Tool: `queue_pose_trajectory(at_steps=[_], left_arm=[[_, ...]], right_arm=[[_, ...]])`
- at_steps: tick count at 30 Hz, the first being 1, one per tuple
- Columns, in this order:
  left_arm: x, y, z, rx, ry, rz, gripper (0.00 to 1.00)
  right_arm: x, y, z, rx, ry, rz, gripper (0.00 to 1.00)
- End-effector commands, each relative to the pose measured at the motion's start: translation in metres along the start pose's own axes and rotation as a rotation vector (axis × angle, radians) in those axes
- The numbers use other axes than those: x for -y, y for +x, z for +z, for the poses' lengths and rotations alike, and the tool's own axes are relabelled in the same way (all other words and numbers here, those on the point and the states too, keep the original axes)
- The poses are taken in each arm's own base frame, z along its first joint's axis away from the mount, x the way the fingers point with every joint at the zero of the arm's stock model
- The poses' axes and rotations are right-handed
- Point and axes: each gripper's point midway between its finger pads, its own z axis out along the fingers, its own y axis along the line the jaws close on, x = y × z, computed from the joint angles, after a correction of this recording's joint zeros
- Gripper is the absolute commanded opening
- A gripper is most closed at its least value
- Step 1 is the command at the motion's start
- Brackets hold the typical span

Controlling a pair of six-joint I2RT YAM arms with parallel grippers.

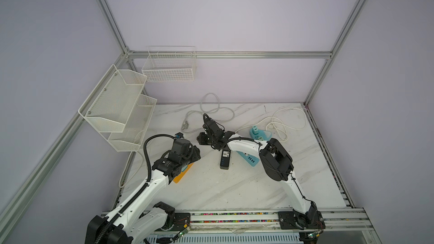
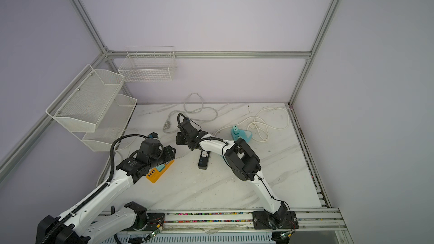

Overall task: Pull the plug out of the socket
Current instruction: 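Carry the pink adapter away with the right gripper while the left gripper lifts off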

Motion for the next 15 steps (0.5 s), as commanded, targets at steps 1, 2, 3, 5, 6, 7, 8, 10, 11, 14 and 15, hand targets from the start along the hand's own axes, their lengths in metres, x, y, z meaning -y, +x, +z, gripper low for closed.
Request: queue_pose_trajectory(at_steps=[1,2,3,5,6,7,8,10,11,14,15], left_arm=[[0.021,-0.023,-0.013,0.057,0.075,-0.003,0.58],[0.022,-0.024,-0.013,0.055,0.079,0.001,0.58],[0.021,-0.024,-0.013,0.053,0.075,0.0,0.58],[0.019,-0.023,-0.013,0.052,0.063,-0.005,0.58],[0.019,-0.024,-0.013,0.054,0.063,-0.007,0.59],[0.019,-0.023,-0.013,0.055,0.064,-0.008,0.59],[0.019,-0.024,-0.013,0.057,0.069,-0.01,0.59],[0.02,-0.023,-0.012,0.053,0.078,-0.014,0.59],[0.021,-0.022,-0.011,0.049,0.08,-0.014,0.59],[0.022,-0.021,-0.008,0.038,0.08,-0.015,0.6],[0.022,-0.02,-0.008,0.034,0.082,-0.014,0.6]], right_arm=[[-0.006,-0.01,0.006,0.025,-0.028,-0.015,0.27],[-0.003,-0.01,0.009,0.022,-0.024,-0.012,0.28],[0.0,-0.01,0.011,0.017,-0.022,0.0,0.28],[0.004,-0.008,0.016,0.006,-0.033,0.011,0.28],[0.005,-0.008,0.017,0.006,-0.031,0.009,0.29],[0.006,-0.007,0.019,0.005,-0.027,0.01,0.29],[0.009,-0.007,0.02,0.003,-0.02,0.012,0.29],[0.013,-0.004,0.024,-0.002,-0.013,0.016,0.29],[0.015,-0.004,0.025,-0.004,-0.011,0.018,0.3],[0.024,-0.002,0.032,-0.015,0.007,0.028,0.31],[0.026,-0.003,0.033,-0.018,0.008,0.033,0.31]])
